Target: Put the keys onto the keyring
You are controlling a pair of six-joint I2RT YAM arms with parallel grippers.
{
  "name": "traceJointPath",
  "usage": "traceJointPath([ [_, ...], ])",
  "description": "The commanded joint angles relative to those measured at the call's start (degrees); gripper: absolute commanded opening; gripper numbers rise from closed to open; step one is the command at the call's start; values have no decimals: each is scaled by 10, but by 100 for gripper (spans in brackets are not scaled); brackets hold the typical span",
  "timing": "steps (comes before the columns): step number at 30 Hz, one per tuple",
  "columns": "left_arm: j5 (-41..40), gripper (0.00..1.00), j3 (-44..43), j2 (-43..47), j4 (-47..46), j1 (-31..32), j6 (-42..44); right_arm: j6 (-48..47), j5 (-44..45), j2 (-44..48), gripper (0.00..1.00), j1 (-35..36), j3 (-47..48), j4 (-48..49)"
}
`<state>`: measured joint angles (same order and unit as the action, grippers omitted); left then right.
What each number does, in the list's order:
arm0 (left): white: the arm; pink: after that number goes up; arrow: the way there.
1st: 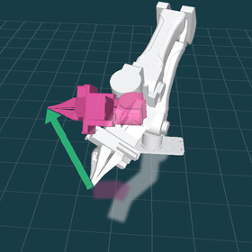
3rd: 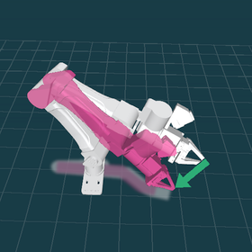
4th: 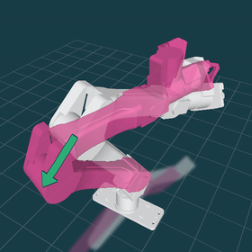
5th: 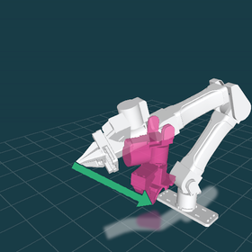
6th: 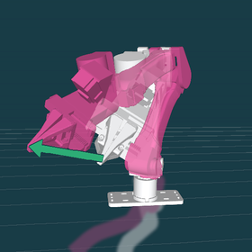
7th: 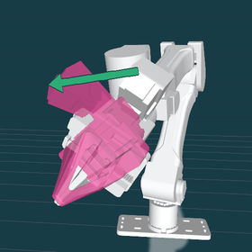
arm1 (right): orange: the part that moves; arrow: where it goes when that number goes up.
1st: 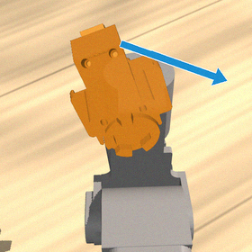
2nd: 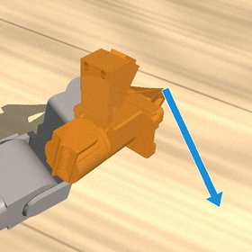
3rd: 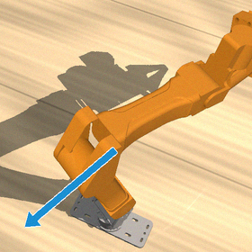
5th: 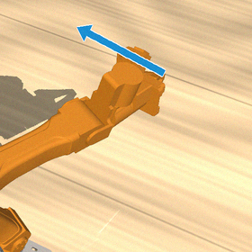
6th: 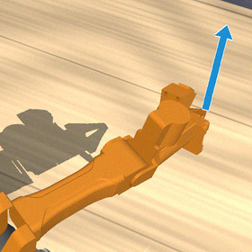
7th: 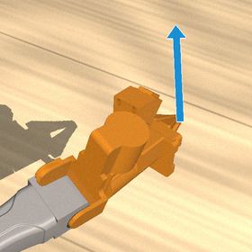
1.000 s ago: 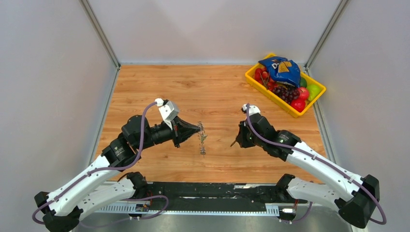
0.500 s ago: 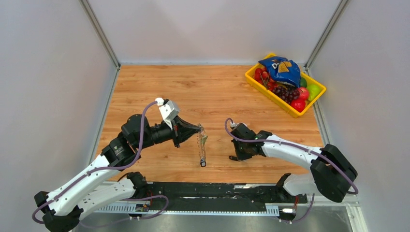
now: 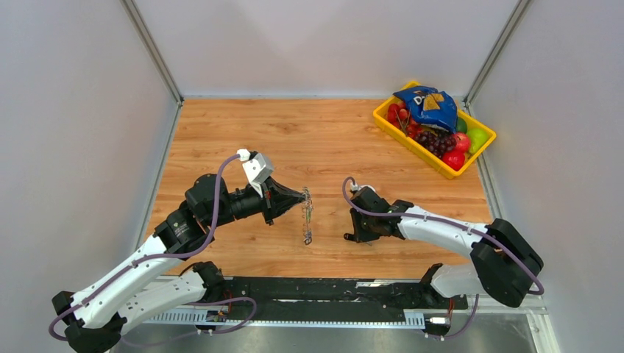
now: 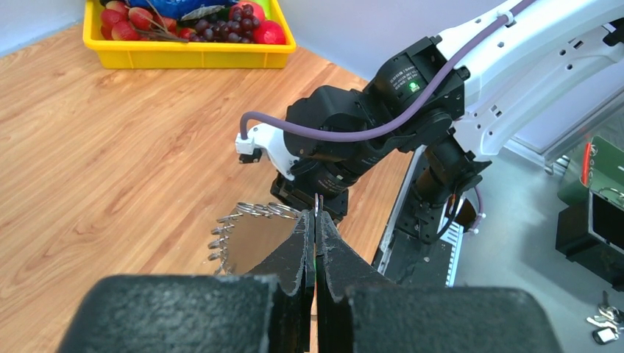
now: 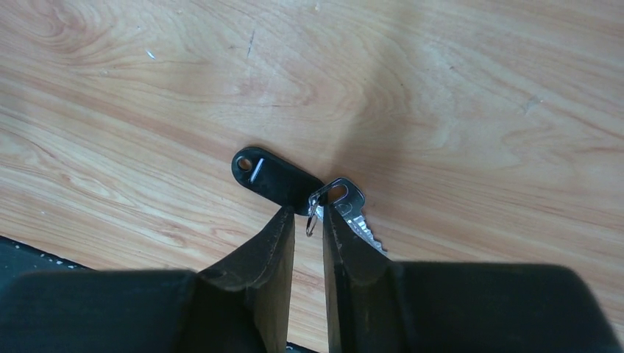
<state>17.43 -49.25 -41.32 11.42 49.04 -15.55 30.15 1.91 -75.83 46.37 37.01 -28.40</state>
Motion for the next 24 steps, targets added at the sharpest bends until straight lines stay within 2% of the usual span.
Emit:
traceJointPath([
  [1, 3, 0, -27, 5, -25, 0, 3, 20, 5, 27, 24, 0, 2, 6],
  [14, 4, 0, -25, 9, -25, 0, 5, 21, 17, 35, 25, 1, 17, -18],
  [24, 5, 0, -23, 12, -25, 0, 5, 38, 17, 30, 34, 3, 38, -17],
])
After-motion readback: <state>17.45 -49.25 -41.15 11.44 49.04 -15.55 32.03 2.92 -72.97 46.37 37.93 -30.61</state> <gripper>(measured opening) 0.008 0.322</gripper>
